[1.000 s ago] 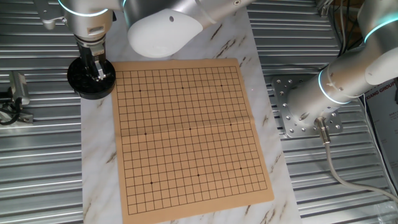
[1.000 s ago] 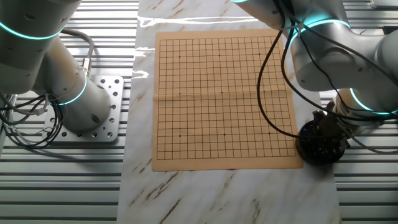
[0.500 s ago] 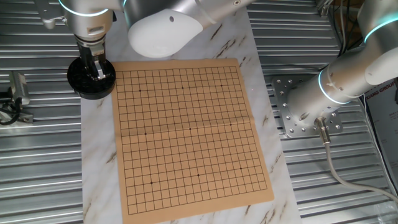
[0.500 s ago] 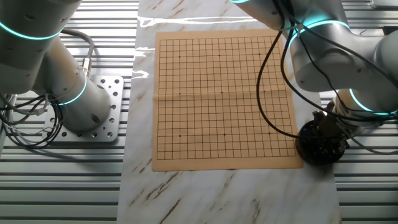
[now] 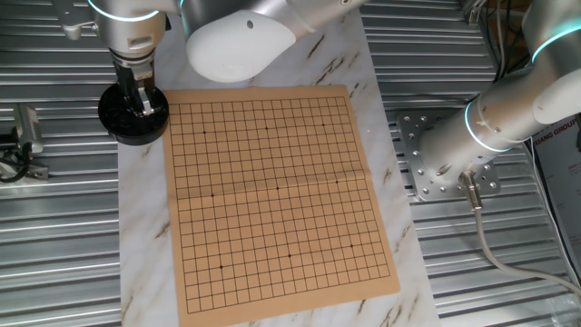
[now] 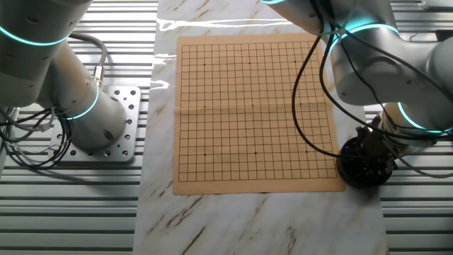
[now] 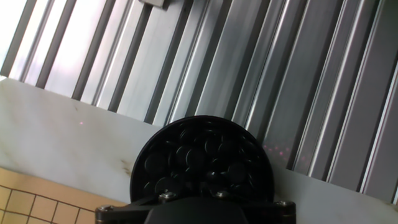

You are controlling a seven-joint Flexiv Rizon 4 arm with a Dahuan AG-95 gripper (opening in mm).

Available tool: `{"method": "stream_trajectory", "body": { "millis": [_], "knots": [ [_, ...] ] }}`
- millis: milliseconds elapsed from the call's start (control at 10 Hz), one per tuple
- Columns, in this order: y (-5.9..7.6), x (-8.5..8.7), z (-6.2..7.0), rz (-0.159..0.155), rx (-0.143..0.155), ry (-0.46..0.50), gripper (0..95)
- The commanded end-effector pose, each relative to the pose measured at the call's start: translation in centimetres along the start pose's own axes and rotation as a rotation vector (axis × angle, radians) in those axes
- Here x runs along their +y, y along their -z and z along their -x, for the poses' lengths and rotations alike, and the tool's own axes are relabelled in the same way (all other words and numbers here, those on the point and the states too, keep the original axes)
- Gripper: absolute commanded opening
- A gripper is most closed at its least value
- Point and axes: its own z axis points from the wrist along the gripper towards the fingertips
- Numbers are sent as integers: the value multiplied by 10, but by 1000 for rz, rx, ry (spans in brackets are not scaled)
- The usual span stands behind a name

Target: Play the first move as black on the 3-4 point in the upper right corner of the Go board

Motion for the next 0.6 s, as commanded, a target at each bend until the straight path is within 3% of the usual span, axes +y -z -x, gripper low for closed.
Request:
{"method": "stream_trajectory", "body": {
  "millis": [100, 600],
  "knots": [
    [3, 1, 2, 2, 5, -3, 0],
    [15, 3, 5, 1, 18, -19, 0]
  ]
}}
